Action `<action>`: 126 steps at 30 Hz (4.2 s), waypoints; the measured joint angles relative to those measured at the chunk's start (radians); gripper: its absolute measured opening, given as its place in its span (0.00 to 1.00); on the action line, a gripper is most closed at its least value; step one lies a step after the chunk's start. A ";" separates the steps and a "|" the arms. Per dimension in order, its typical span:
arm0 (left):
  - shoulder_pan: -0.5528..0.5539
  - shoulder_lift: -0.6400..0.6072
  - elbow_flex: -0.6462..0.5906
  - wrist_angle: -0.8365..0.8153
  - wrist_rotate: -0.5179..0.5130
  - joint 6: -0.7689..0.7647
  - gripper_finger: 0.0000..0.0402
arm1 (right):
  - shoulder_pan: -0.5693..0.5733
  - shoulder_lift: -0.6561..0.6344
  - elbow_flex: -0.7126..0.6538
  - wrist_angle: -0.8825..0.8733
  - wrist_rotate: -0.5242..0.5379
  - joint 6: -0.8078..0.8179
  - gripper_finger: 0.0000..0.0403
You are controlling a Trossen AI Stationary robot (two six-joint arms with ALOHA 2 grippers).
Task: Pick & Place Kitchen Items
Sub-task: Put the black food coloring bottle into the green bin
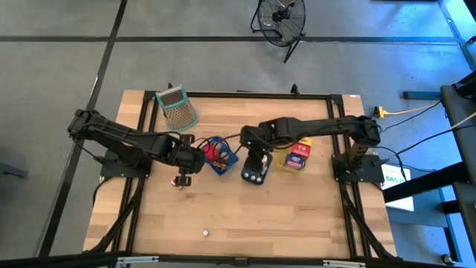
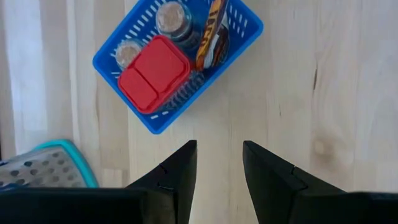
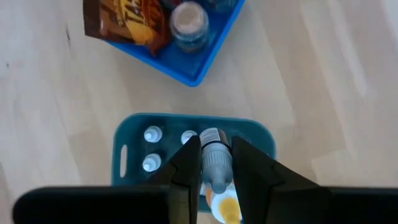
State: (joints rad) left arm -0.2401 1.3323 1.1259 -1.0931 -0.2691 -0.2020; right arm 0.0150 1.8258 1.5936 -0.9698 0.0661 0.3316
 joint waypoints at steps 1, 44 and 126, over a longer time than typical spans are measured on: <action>0.000 0.000 -0.003 0.004 0.000 -0.003 0.31 | -0.009 0.007 0.000 0.000 -0.017 -0.002 0.18; -0.060 0.001 -0.006 0.018 0.002 -0.025 0.30 | -0.081 0.167 -0.001 0.003 -0.173 -0.044 0.18; -0.102 0.001 -0.005 0.021 0.001 -0.057 0.29 | -0.079 0.256 -0.002 0.061 -0.156 -0.070 0.19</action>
State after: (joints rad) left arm -0.3420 1.3331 1.1210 -1.0721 -0.2684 -0.2591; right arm -0.0643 2.0815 1.5921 -0.9086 -0.0901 0.2615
